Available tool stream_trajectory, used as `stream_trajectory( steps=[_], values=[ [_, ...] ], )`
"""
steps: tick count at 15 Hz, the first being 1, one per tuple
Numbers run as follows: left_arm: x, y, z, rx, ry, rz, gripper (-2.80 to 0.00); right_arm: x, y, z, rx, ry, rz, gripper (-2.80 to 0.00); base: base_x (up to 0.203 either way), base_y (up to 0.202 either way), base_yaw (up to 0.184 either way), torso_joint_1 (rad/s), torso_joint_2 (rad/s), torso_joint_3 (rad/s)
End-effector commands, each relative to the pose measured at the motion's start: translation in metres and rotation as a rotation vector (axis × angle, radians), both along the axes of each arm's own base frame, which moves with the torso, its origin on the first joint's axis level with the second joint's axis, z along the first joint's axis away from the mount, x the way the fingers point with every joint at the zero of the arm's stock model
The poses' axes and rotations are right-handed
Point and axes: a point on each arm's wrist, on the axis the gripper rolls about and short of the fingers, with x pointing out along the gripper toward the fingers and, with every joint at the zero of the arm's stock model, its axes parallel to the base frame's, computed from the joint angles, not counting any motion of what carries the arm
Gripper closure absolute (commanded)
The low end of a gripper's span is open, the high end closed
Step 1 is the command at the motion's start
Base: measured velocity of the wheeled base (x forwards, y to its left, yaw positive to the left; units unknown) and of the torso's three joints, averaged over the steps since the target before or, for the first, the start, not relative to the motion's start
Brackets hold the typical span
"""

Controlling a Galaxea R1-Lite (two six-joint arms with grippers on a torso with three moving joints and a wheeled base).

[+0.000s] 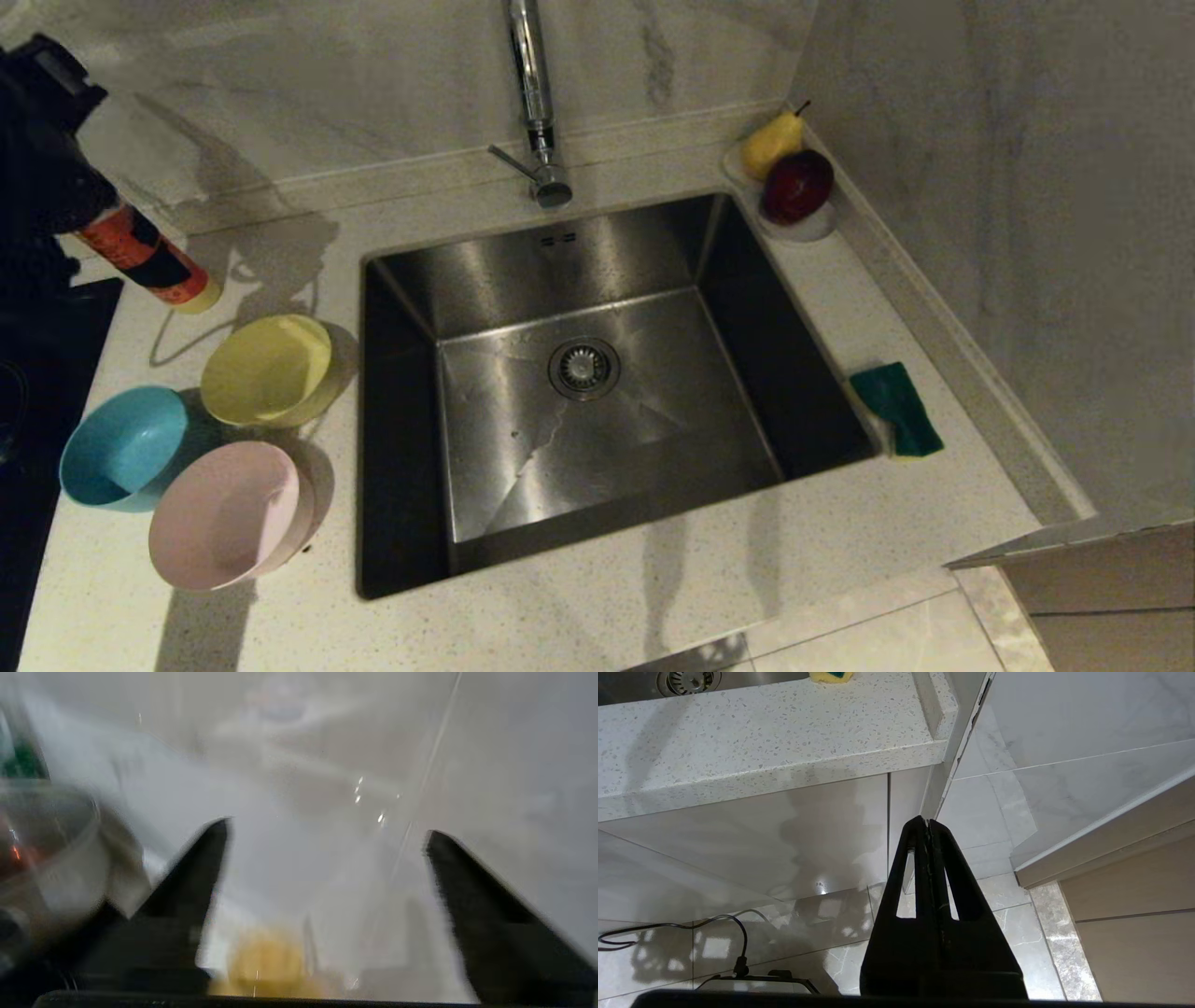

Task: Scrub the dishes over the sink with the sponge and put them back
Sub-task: Turn on the faucet

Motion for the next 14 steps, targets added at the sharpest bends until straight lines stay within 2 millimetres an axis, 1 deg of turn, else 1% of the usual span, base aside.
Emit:
stream_trajectory(
  steps=[1,2,4,5,7,8,10,12,13,14],
  values=[
    [-0.054,-0.011,0.06,0.023,-0.112,-0.001,0.0,0.0,0.0,0.0,-0.001,-0.001,0.0,0.0,0.0,0.0,0.0,0.0,0.0,0.0],
    [-0.069,-0.014,0.074,0.03,-0.126,0.0,0.0,0.0,0.0,0.0,-0.001,0.001,0.0,0.0,0.0,0.0,0.0,0.0,0.0,0.0],
    [-0.097,-0.021,0.093,0.046,-0.099,0.003,0.0,0.0,0.0,0.0,-0.001,0.001,0.0,0.0,0.0,0.0,0.0,0.0,0.0,0.0],
    [-0.106,-0.025,0.096,0.058,-0.054,-0.02,0.0,0.0,0.0,0.0,-0.001,0.001,0.0,0.0,0.0,0.0,0.0,0.0,0.0,0.0],
    [-0.123,-0.034,0.095,0.087,0.078,-0.118,0.0,0.0,0.0,0.0,-0.001,-0.001,0.0,0.0,0.0,0.0,0.0,0.0,0.0,0.0],
    [-0.136,-0.042,0.094,0.102,0.143,-0.187,0.0,0.0,0.0,0.0,-0.001,0.001,0.0,0.0,0.0,0.0,0.0,0.0,0.0,0.0],
    [-0.164,-0.059,0.084,0.149,0.266,-0.368,0.0,0.0,0.0,0.0,-0.001,0.0,0.0,0.0,0.0,0.0,0.0,0.0,0.0,0.0],
    [-0.196,-0.071,0.062,0.196,0.372,-0.531,0.0,0.0,0.0,0.0,-0.001,0.0,0.0,0.0,0.0,0.0,0.0,0.0,0.0,0.0],
    [-0.213,-0.076,0.048,0.228,0.416,-0.601,0.0,0.0,0.0,0.0,-0.001,-0.001,0.0,0.0,0.0,0.0,0.0,0.0,0.0,0.0],
    [-0.229,-0.08,0.029,0.265,0.469,-0.655,0.0,0.0,0.0,0.0,-0.001,0.001,0.0,0.0,0.0,0.0,0.0,0.0,0.0,0.0]
  ],
)
